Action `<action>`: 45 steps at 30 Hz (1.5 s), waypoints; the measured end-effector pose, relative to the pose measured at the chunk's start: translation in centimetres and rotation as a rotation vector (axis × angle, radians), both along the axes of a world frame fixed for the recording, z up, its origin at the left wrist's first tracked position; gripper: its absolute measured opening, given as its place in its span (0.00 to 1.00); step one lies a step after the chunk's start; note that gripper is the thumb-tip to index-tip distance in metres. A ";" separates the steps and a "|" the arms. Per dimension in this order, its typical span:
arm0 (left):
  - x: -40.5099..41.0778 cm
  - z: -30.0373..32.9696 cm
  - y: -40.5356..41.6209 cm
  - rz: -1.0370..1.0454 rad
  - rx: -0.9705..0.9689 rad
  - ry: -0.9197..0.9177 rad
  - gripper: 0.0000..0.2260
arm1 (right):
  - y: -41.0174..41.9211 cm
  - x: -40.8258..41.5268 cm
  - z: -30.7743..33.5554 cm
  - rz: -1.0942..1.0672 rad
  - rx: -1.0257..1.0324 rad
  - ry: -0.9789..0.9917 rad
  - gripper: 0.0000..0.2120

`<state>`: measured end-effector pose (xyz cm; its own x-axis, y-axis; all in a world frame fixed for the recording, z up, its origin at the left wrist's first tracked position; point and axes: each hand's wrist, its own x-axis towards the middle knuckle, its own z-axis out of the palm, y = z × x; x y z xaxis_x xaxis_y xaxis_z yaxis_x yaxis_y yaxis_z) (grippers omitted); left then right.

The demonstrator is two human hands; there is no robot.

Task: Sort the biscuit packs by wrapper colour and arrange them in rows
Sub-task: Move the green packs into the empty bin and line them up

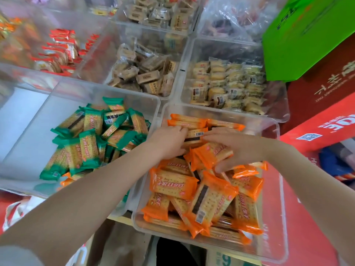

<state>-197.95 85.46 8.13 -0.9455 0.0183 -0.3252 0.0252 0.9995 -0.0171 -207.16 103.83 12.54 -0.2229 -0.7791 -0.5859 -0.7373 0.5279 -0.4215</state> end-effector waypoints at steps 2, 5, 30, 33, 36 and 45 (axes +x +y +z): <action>-0.6 -0.2 0.2 -0.018 -0.035 -0.041 0.25 | -0.4 -0.3 0.3 -0.149 -0.121 -0.072 0.32; -0.8 -0.3 0.1 0.003 0.026 -0.050 0.26 | -1.0 -1.0 -0.4 -0.297 -0.296 0.107 0.17; 8.1 -0.3 -3.2 -0.241 0.371 0.213 0.23 | -9.0 2.2 -6.2 0.172 -0.064 0.527 0.12; 8.6 0.2 -3.3 -0.192 0.430 0.293 0.19 | -9.5 2.6 -6.1 0.142 -0.032 0.511 0.19; 9.3 0.5 -4.3 -0.059 0.508 0.369 0.16 | -9.7 3.2 -6.1 0.122 -0.020 0.519 0.23; 11.0 0.6 -5.5 0.053 0.586 0.363 0.16 | -9.5 4.9 -6.2 0.232 -0.032 0.661 0.17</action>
